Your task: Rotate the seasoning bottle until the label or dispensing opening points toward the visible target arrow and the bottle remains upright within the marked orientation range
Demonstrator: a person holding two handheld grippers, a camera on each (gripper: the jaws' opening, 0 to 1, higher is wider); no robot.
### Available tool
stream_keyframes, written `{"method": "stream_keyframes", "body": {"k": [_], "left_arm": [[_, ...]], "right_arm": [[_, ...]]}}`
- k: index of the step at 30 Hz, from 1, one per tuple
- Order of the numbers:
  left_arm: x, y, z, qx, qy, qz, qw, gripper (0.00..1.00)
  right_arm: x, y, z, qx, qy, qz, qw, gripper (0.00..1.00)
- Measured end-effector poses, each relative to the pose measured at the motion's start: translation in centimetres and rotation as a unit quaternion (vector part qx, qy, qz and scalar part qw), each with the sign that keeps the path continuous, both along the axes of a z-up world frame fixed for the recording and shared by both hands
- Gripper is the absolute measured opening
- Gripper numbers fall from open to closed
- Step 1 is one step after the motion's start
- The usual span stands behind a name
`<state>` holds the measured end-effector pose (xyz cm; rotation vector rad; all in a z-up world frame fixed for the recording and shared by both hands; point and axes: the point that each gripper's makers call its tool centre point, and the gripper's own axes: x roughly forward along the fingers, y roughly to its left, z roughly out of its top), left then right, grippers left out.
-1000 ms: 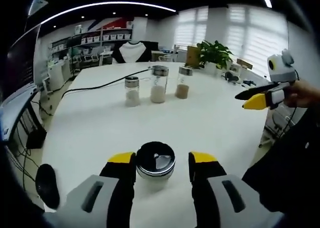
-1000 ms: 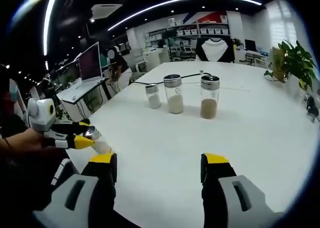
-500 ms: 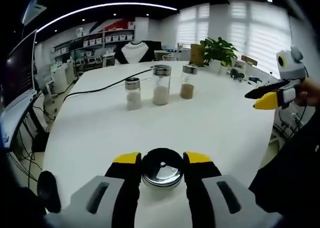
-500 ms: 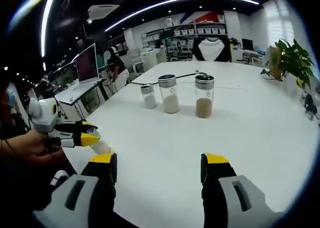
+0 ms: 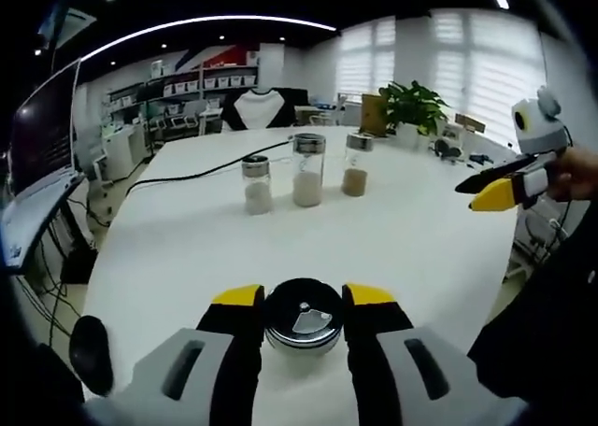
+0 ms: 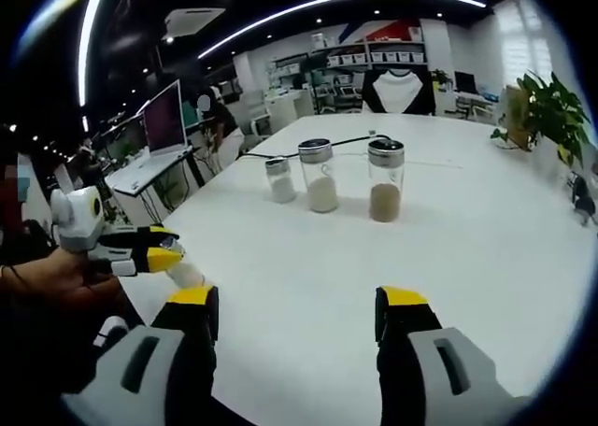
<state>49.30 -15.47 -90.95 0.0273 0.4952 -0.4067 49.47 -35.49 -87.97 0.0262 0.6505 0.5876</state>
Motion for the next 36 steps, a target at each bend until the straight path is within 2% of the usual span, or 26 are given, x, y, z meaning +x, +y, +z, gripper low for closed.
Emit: {"method": "stream_keyframes", "body": {"k": [13,20,26,36], "left_arm": [[0.0,3.2,0.8,0.019,0.001,0.019,0.9996,0.35],[-0.1,4.8,0.5,0.023,0.005,0.027,0.9994,0.35],[0.0,5.6,-0.2,0.022,0.010,0.033,0.9992,0.35],[0.1,5.8,-0.7,0.013,0.012,0.042,0.9990,0.35]], "right_arm": [[-0.1,1.0,0.1,0.004,-0.001,0.001,1.0000,0.67],[-0.2,1.1,0.0,0.002,0.000,-0.002,1.0000,0.67],[-0.2,1.2,0.2,-0.001,-0.001,-0.002,1.0000,0.67],[-0.4,1.0,0.1,-0.008,0.000,-0.002,1.0000,0.67]]}}
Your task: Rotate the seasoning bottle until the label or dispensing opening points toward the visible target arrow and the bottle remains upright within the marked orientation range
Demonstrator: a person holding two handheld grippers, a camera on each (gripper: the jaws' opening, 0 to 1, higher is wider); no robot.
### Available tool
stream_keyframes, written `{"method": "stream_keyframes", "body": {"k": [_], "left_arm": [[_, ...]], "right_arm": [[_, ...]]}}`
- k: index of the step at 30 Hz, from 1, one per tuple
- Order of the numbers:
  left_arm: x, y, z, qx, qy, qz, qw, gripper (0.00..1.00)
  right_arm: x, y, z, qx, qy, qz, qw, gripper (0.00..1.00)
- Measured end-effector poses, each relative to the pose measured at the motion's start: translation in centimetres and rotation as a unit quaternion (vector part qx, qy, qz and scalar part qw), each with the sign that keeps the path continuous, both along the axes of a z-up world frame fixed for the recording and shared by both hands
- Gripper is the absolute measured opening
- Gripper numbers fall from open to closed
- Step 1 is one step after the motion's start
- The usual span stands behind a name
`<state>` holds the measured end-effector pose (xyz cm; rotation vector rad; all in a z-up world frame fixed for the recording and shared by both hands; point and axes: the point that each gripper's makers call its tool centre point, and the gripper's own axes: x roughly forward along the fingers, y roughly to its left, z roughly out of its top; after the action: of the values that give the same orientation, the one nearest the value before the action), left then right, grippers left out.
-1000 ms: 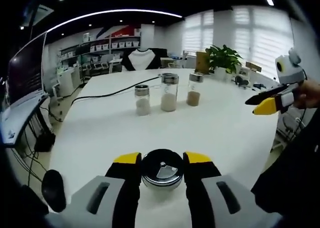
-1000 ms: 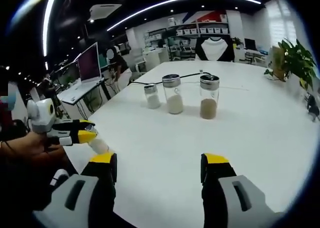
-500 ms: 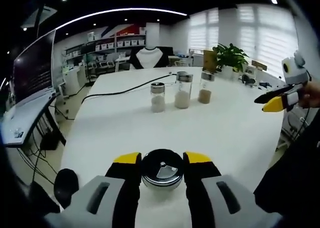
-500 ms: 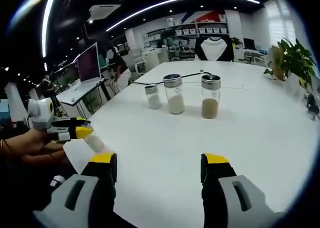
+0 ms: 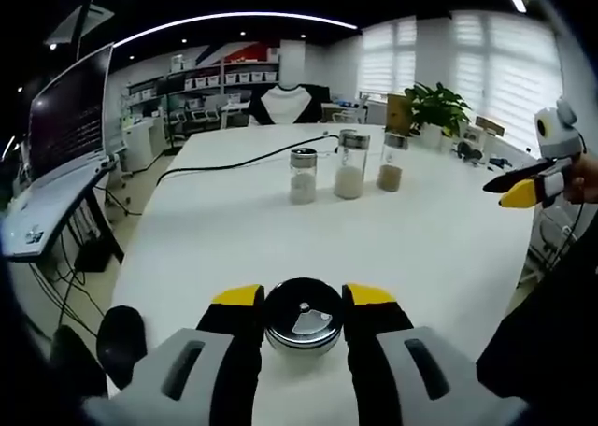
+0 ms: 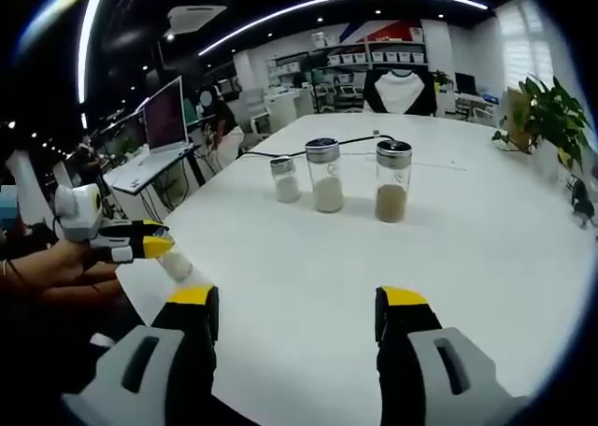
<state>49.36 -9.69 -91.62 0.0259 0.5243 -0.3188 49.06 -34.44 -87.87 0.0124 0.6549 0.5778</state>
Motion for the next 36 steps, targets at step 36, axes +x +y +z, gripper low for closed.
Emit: {"method": "stream_keyframes", "body": {"k": [36], "left_arm": [[0.5,-0.2,1.6,-0.018,-0.022,0.005,0.9996,0.44]], "right_arm": [[1.7,2.8,1.0,-0.007,-0.015,0.044,0.9989,0.67]]}}
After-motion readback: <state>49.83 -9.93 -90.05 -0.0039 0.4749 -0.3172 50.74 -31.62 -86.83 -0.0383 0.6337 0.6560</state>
